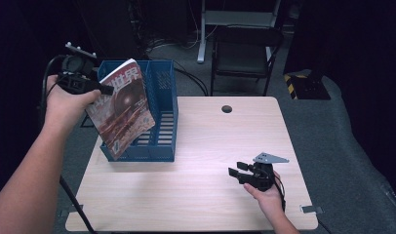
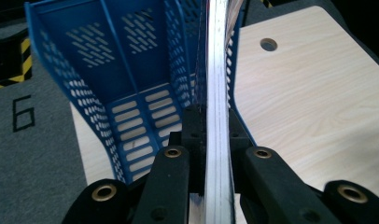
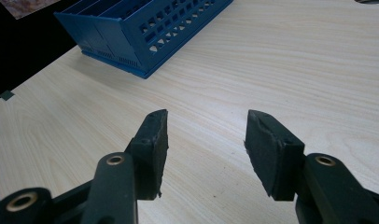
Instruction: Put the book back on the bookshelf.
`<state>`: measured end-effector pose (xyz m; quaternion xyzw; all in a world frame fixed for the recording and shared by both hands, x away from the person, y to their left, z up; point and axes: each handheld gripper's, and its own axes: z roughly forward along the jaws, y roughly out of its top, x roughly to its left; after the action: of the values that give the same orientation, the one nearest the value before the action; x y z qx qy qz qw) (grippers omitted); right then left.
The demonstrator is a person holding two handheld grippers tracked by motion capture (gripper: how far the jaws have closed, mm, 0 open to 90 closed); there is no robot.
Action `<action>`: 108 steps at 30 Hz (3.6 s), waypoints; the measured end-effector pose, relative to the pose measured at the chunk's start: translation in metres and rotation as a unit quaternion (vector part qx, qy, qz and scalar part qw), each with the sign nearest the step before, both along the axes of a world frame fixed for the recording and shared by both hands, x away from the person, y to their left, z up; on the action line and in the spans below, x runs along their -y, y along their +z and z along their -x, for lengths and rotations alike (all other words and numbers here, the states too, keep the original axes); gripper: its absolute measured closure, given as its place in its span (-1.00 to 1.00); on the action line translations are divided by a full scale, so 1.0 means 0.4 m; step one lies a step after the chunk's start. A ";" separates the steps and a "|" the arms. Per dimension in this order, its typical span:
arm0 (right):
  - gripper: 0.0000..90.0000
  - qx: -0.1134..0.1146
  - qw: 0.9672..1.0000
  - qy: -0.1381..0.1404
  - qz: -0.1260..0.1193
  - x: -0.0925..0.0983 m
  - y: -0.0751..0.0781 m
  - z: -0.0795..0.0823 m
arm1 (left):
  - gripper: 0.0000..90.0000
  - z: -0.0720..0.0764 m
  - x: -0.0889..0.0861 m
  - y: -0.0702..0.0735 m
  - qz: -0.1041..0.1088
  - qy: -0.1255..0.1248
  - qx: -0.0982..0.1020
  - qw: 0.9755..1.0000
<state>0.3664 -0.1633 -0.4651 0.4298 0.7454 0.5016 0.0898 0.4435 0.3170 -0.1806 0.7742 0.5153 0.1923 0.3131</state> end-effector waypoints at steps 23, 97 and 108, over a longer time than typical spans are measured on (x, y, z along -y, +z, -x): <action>0.09 0.004 1.000 0.004 0.000 0.002 -0.001 -0.002 | 0.86 -0.058 -0.029 -0.012 0.032 0.103 0.010 0.994; 0.09 0.017 1.000 -0.007 -0.001 0.027 0.009 0.018 | 0.86 -0.234 0.055 -0.254 0.019 0.105 -0.006 0.994; 0.09 0.018 1.000 -0.005 0.002 0.027 0.007 0.016 | 0.86 -0.234 0.057 -0.272 0.004 0.096 -0.021 0.995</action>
<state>0.3602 -0.1741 -0.4625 0.4245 0.7424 0.5074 0.1061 0.5369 0.2940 -0.2893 0.7241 0.5942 0.2029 0.2854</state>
